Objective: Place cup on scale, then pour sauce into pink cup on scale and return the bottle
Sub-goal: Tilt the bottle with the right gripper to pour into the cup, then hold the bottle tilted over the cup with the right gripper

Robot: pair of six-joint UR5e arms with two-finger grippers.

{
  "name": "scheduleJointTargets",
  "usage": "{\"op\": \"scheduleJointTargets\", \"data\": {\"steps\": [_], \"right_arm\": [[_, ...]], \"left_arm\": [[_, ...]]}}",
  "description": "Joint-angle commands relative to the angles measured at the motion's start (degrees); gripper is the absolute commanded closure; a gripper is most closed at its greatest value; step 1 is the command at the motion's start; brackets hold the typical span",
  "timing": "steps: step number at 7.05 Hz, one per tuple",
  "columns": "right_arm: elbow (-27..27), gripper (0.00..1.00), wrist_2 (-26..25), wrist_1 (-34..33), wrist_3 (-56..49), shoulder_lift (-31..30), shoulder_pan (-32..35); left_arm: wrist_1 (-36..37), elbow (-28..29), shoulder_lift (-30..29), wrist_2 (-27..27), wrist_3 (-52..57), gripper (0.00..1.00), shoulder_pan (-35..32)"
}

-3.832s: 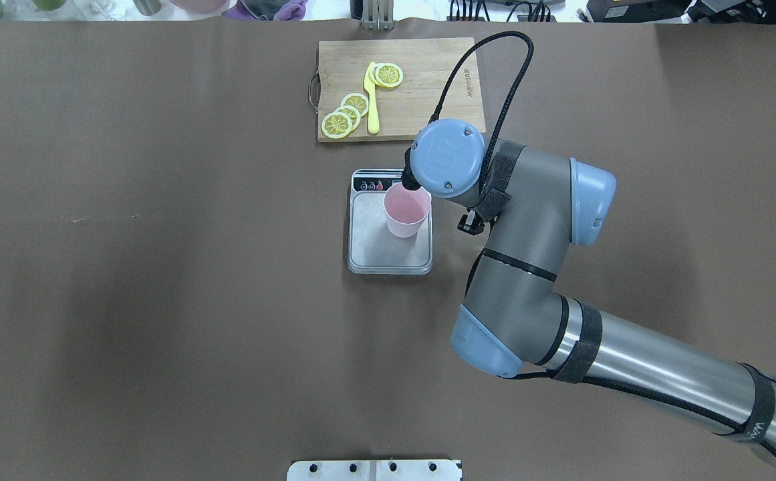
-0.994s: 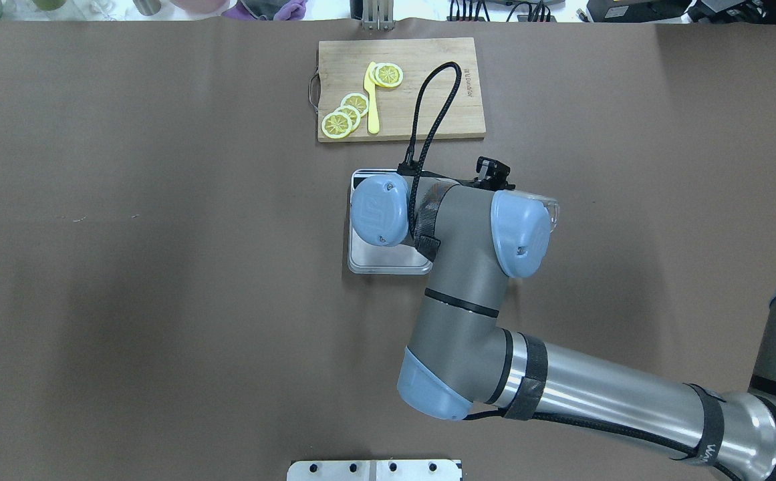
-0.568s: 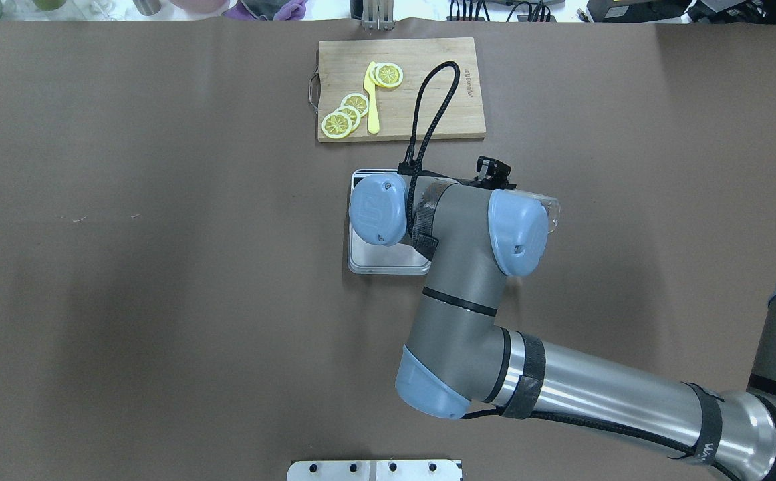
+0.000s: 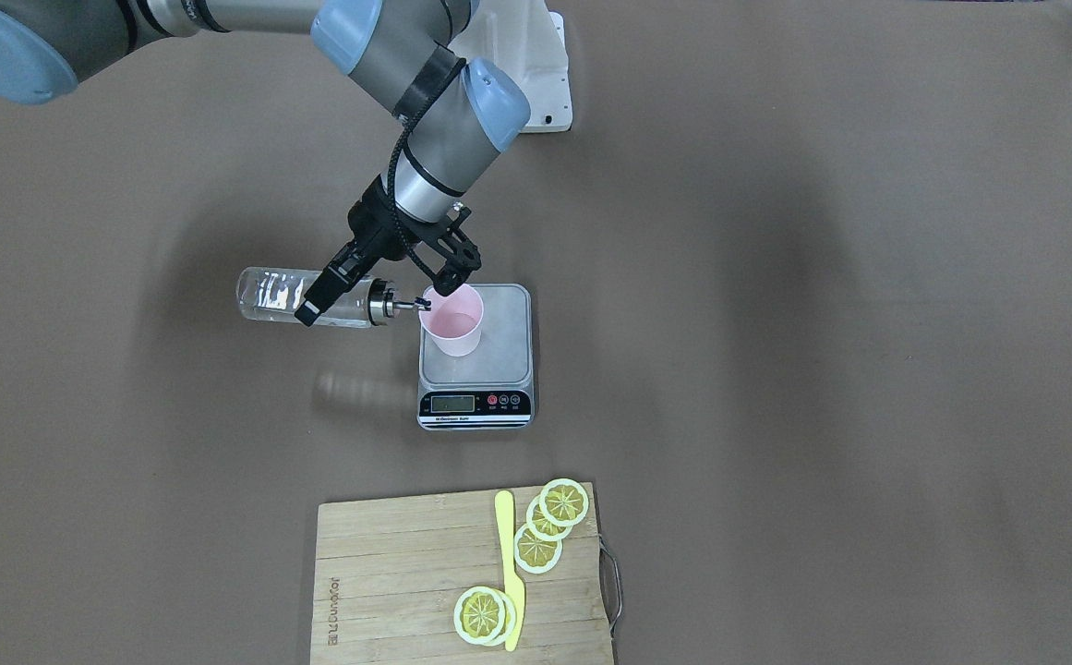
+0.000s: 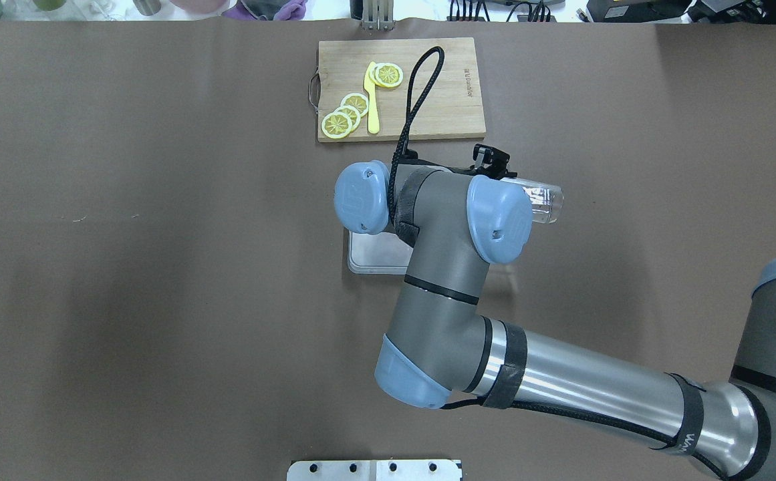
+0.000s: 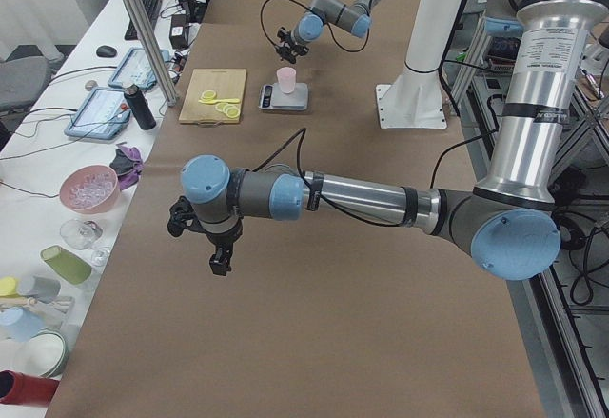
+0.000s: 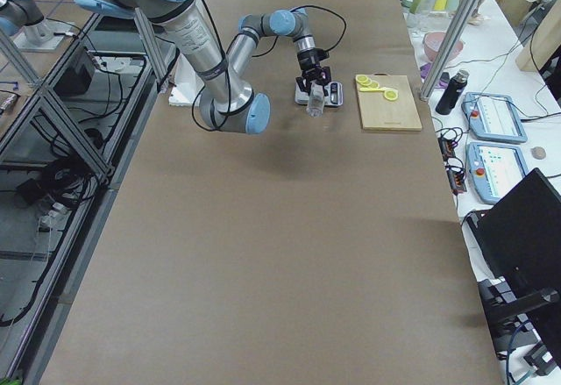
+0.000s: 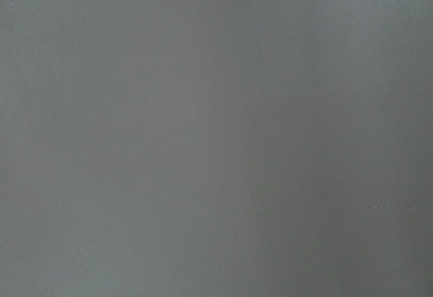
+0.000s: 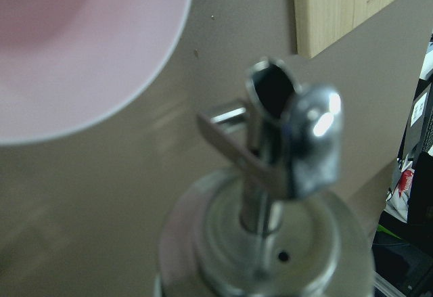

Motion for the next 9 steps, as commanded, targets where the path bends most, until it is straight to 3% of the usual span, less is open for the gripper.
{"op": "scheduleJointTargets", "data": {"steps": [1, 5, 9], "right_arm": [[-1.94, 0.77, -1.03, -1.55, -0.01, 1.44, 0.03], [-6.42, 0.77, -1.99, -3.22, -0.01, 3.99, -0.14], [-5.91, 0.77, -2.43, -3.4, -0.01, 3.38, -0.14]], "left_arm": [[0.07, 0.0, 0.0, 0.03, -0.07, 0.03, -0.09], [0.07, -0.26, 0.0, -0.06, -0.15, 0.03, -0.18], [0.07, -0.44, 0.09, -0.06, -0.42, 0.03, -0.62]]}}
